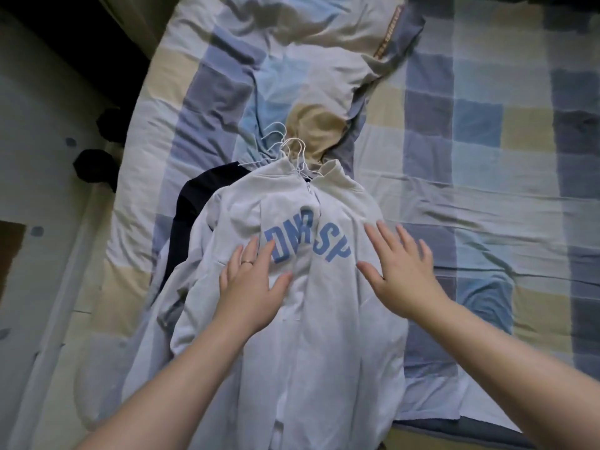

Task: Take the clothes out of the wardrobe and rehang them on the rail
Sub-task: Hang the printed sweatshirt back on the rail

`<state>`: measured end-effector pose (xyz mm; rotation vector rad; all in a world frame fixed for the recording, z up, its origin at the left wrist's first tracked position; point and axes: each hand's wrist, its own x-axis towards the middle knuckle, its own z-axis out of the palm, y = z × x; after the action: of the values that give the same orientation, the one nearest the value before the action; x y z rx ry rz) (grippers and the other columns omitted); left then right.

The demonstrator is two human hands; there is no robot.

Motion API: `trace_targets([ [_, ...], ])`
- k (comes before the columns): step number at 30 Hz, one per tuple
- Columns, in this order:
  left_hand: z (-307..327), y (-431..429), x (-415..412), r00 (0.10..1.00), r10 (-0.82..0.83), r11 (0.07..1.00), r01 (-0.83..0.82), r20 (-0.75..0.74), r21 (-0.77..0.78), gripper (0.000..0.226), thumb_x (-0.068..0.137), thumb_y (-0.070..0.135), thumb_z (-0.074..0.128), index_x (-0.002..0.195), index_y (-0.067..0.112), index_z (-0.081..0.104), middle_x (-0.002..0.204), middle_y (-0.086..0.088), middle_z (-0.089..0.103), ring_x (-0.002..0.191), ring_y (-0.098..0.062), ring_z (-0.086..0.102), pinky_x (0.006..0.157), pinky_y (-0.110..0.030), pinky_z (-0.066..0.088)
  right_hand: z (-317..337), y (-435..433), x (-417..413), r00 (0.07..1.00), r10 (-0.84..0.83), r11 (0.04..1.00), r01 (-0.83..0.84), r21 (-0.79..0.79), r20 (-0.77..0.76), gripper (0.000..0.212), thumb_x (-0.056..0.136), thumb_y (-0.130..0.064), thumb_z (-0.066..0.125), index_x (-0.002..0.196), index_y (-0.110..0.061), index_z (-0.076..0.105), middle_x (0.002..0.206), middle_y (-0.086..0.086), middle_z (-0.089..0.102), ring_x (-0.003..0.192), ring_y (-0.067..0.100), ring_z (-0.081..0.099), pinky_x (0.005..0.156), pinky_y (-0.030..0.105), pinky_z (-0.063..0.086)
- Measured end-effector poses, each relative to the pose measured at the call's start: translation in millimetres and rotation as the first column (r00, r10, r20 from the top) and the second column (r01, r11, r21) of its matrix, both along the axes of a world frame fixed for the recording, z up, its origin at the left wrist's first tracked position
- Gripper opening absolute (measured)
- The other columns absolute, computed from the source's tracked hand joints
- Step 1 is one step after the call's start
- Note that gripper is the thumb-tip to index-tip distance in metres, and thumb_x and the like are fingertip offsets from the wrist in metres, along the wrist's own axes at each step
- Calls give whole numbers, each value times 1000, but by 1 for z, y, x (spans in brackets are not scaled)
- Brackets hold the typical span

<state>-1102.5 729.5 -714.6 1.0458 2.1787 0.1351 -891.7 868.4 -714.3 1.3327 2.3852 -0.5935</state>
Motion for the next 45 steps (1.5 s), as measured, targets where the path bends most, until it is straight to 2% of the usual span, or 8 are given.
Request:
trace_targets([
  [10, -125, 113, -82, 945, -126, 980, 166, -301, 110, 66, 98, 51, 44, 156, 29, 20, 167, -4, 5, 152, -29, -4, 120, -49, 1, -145, 109, -87, 996, -88, 996, 88, 11, 6, 65, 98, -52, 34, 154, -33, 9, 162, -8, 11, 148, 27, 10, 116, 53, 12],
  [15, -147, 152, -109, 927, -132, 977, 182, -352, 115, 60, 99, 44, 46, 153, 26, 26, 155, -11, 35, 134, -37, 35, 108, -48, 26, -180, 147, -102, 982, -189, 981, 188, -42, -26, 61, 94, -51, 40, 148, -33, 22, 151, 2, 38, 134, 34, 38, 107, 52, 30],
  [20, -152, 155, -107, 930, -35, 983, 97, -365, 154, 38, 101, 39, 46, 129, 14, 47, 132, -14, 53, 118, -38, 46, 96, -47, 33, -186, 143, -97, 935, -320, 940, 295, -170, -150, 47, 90, -50, 49, 133, -32, 45, 131, 1, 58, 118, 31, 53, 101, 49, 41],
  [26, -125, 128, -98, 975, 80, 946, -8, -209, 324, 23, 96, 37, 55, 98, 14, 54, 103, -12, 60, 102, -37, 52, 89, -49, 41, -151, 140, -76, 964, -198, 976, 176, -131, -179, 29, 90, -42, 52, 117, -31, 53, 113, -1, 62, 107, 28, 56, 94, 49, 44],
  [30, -86, 102, -87, 992, 60, 916, -10, -112, 401, 21, 93, 26, 63, 82, 20, 47, 86, -7, 57, 91, -34, 55, 77, -44, 42, -114, 133, -57, 991, -54, 995, 44, -89, -123, 15, 96, -36, 49, 85, -25, 49, 87, -2, 55, 96, 31, 57, 79, 38, 38],
  [34, -48, 59, -61, 994, 94, 940, -72, -51, 335, 22, 91, 25, 67, 81, 20, 48, 83, -4, 55, 89, -32, 55, 70, -36, 31, -67, 108, -28, 981, 61, 994, -77, -80, -185, 18, 97, -32, 53, 82, -22, 53, 83, 1, 57, 91, 33, 58, 71, 35, 34],
  [38, -2, 7, -29, 977, 215, 946, -206, -10, 251, 28, 83, 33, 77, 76, 23, 52, 91, -7, 58, 95, -30, 55, 74, -34, 35, -13, 75, 5, 950, 107, 971, -163, -177, -293, 25, 95, -33, 57, 74, -21, 50, 70, 0, 53, 72, 27, 51, 60, 35, 31],
  [45, 100, -90, 58, 791, 612, 787, -609, -2, 98, 55, 68, 52, 85, 91, 18, 48, 90, 2, 56, 87, -22, 55, 68, -33, 36, 77, 4, 59, 915, 68, 945, -186, -268, -397, 18, 96, -31, 58, 80, -24, 58, 66, -6, 53, 64, 13, 48, 59, 32, 36],
])
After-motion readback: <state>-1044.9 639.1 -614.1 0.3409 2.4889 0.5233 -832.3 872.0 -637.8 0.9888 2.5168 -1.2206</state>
